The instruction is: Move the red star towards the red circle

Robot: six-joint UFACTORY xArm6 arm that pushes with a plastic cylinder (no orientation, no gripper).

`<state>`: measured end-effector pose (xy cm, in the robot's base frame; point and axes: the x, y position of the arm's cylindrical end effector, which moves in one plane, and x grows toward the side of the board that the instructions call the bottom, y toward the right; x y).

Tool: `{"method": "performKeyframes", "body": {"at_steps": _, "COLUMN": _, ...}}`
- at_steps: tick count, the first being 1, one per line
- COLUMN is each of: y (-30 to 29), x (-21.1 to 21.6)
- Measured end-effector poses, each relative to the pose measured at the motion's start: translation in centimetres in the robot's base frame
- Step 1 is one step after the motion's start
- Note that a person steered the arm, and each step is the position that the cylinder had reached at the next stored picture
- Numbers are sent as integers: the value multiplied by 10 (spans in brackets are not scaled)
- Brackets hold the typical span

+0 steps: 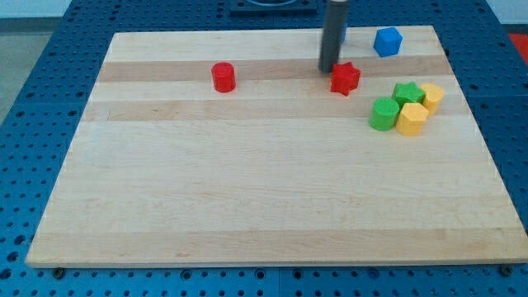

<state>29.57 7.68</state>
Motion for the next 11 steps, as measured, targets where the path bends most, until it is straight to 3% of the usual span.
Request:
{"method": "performKeyframes", "body": {"at_steps": 2, "y": 121, "x": 0}}
{"method": "performKeyframes", "body": {"at_steps": 3, "y": 140, "x": 19}}
{"method": "performKeyframes", "body": {"at_steps": 6, "y": -18, "x": 29}}
{"method": "performKeyframes", "body": {"at_steps": 8, "y": 22, "x": 63}}
{"method": "performKeyframes", "body": {"at_steps": 10, "y": -71, "x": 33}}
{"method": "performKeyframes", "body": {"at_steps": 11, "y": -80, "x": 33}}
